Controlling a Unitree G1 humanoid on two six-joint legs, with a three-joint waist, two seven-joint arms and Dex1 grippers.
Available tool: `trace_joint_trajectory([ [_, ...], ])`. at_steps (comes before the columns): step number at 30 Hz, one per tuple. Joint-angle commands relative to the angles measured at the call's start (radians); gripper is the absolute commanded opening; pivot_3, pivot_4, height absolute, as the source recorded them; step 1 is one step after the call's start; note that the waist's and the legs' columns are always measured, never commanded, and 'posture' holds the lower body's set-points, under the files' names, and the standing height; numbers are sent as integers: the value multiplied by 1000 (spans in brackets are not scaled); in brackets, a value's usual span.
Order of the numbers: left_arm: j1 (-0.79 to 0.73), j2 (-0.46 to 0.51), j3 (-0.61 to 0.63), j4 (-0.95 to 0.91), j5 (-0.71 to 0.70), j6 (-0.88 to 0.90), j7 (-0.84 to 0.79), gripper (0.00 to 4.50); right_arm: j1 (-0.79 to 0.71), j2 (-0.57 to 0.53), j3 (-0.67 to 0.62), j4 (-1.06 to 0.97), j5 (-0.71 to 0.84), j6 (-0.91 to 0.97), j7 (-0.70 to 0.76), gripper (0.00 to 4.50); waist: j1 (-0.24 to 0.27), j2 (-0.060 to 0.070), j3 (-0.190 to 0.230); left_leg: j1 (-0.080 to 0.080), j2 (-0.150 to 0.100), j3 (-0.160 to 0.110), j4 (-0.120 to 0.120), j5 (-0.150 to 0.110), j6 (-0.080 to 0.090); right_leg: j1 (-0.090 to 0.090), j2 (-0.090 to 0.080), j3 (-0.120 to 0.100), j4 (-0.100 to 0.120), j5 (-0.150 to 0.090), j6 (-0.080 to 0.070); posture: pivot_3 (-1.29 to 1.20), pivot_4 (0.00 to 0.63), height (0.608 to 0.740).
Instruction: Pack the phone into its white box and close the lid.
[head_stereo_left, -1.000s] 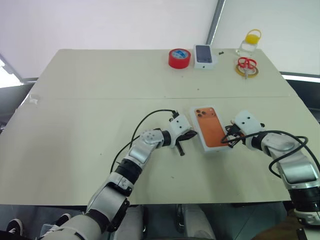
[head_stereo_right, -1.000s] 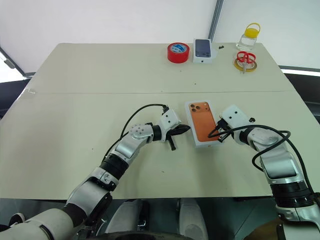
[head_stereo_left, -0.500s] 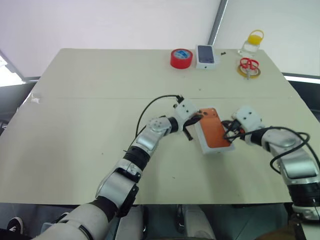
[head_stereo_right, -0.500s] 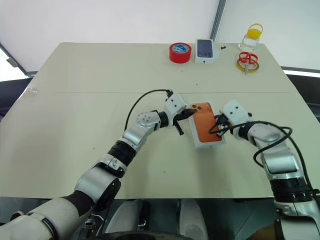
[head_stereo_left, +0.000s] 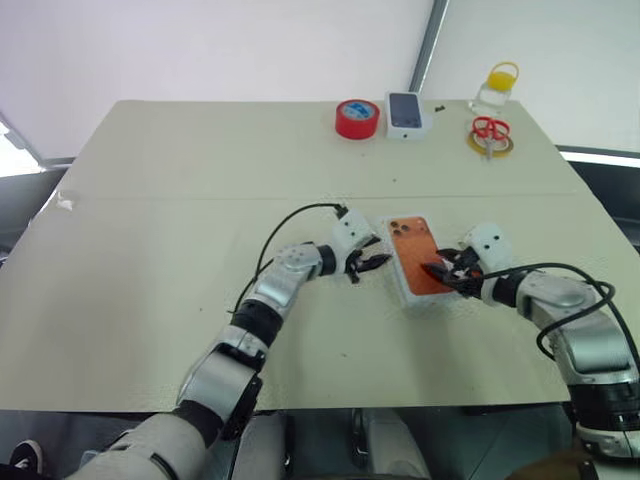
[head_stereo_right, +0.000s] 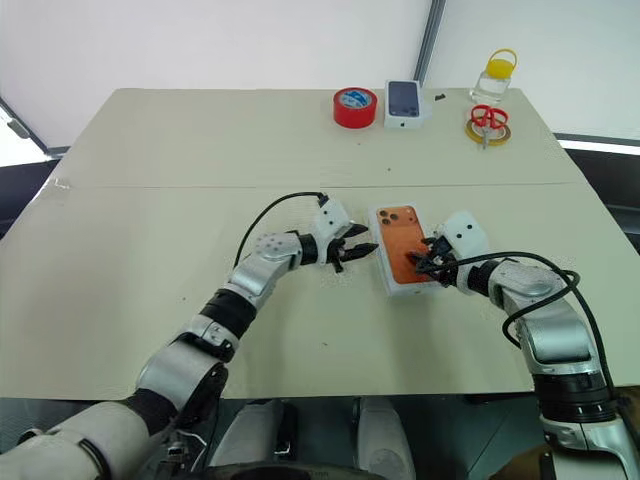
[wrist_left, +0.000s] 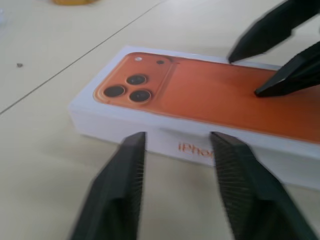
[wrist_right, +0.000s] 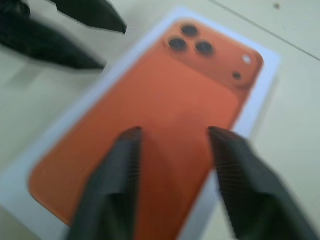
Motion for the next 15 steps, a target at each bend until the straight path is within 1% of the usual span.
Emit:
trace_joint_trajectory([
  [1,54,106,86,-257,-104,71,-69,3924,8,-27,-104,-35,81,-70,69,4051,0,0,0,-1,0,0,0,0,0,-1,0,0,0,0,0,0,150,739],
  [2,85,149,108,-322,-132,105,-90,3941,30,-42,-113,-38,80,-95,89,4452,1,0,0,-2,0,0,0,0,0,-2,0,0,0,0,0,0,150,739],
  [4,139,224,141,-420,-169,156,-112,3941,68,-68,-134,-35,73,-156,122,4452,0,0,0,-2,0,0,0,0,0,-1,0,0,0,0,0,0,150,739],
  [6,213,327,204,-491,-196,170,-132,3941,118,-99,-182,-36,108,-190,183,4452,0,1,0,-2,0,0,0,0,0,-1,0,0,0,0,0,0,150,739],
  [9,321,452,286,-553,-240,183,-164,3941,186,-127,-260,-44,176,-217,260,4452,0,1,0,-1,0,0,0,0,0,-1,0,0,0,0,-1,0,150,739],
  [12,414,522,339,-601,-264,198,-160,3941,232,-146,-316,-12,204,-266,323,4452,2,1,0,-1,0,0,0,0,0,0,0,0,-1,-2,-3,0,150,739],
  [15,487,559,364,-651,-280,218,-149,3941,237,-162,-351,57,220,-309,375,4452,3,1,0,0,0,0,0,0,0,1,-1,0,-1,-2,-4,0,150,739],
])
